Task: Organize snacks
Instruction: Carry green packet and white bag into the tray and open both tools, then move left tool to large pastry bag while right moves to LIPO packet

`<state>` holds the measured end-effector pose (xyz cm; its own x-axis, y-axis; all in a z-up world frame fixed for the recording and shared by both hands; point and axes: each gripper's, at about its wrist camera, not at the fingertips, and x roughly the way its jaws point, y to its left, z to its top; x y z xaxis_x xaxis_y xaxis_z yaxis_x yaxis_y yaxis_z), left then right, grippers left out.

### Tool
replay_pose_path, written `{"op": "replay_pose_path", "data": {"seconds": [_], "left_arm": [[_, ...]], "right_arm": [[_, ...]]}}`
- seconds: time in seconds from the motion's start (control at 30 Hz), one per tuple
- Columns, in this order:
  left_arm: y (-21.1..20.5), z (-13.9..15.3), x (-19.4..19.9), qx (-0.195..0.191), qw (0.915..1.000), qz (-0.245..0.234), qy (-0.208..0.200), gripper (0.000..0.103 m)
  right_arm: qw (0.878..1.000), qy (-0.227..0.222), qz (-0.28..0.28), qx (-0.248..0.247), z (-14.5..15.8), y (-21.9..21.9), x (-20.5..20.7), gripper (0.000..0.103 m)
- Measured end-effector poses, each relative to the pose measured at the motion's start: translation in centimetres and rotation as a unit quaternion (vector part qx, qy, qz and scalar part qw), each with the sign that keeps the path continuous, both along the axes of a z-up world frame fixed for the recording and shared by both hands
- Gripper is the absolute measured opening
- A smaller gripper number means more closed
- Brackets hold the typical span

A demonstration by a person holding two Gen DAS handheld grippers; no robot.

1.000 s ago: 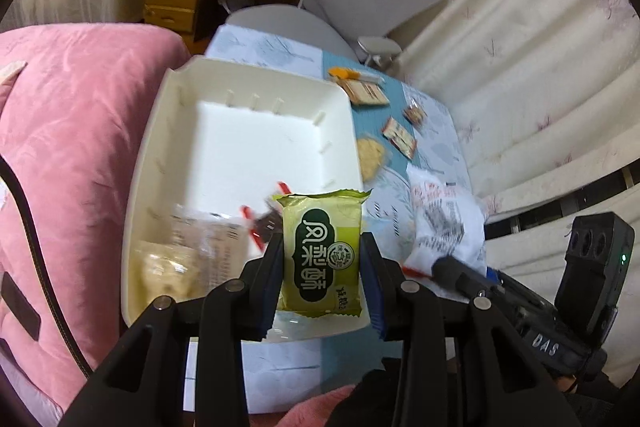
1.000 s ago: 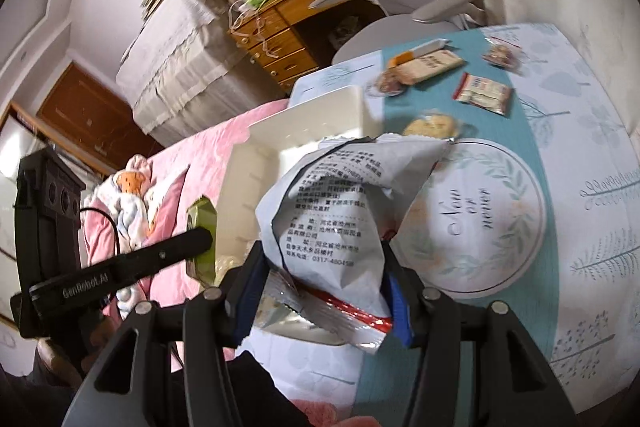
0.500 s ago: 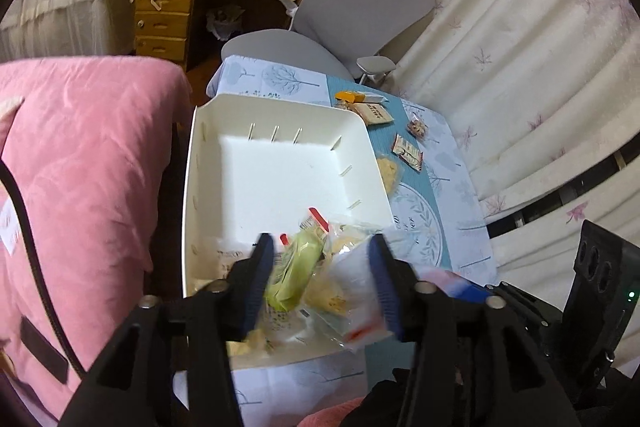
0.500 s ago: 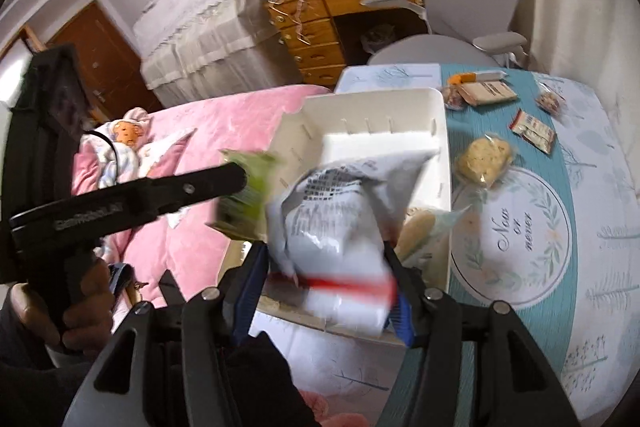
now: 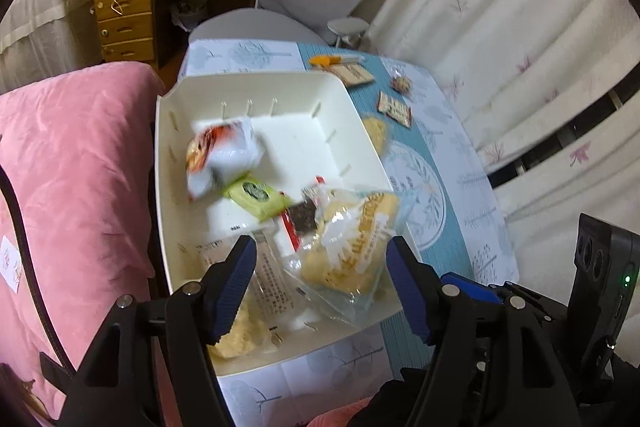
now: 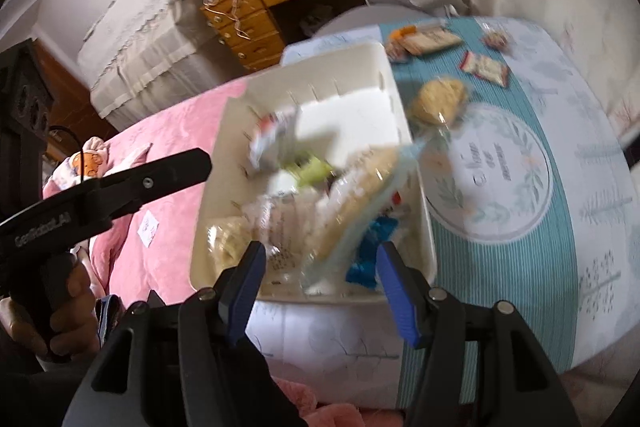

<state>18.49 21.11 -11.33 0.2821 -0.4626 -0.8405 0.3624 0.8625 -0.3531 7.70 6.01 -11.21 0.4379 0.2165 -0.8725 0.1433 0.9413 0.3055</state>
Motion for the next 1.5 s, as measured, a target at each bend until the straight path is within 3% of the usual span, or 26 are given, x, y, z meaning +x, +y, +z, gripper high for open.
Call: {"op": "replay_pose_path", "data": {"seconds": [0.3, 0.53, 0.77, 1.03, 1.27, 1.5], "left_arm": [[-4.2, -0.2, -0.8, 0.027, 0.9996, -0.013, 0.0, 0.069], [-10.2, 0.7, -1.5, 0.034, 0.9994, -0.003, -0.01, 0.069], [-17.1, 1.0, -2.1, 0.03, 0.9989, 0.037, -0.005, 0.071], [-23.8, -1.6, -2.9, 0.021, 0.9927, 0.111, 0.042, 0.072], [-26.0, -3.4, -1.6, 0.022, 0.974, 0.211, 0.079, 0.072], [-26.3, -4.1, 1.2, 0.034, 0.9429, 0.313, 0.11, 0.072]], "right_arm": [[0.999, 0.014, -0.028, 0.011, -1.1, -3.4, -0.9, 0.058], [0.999, 0.013, -0.028, 0.018, -1.2, -9.3, -1.0, 0.058], [0.999, 0.02, -0.013, 0.023, -1.0, -17.1, -1.1, 0.058], [0.999, 0.022, 0.027, 0.007, -1.5, -24.4, -1.0, 0.058], [0.998, -0.003, 0.043, -0.038, -1.2, -29.7, 0.5, 0.058], [0.995, -0.029, 0.065, -0.077, -0.4, -32.3, 2.9, 0.058]]}}
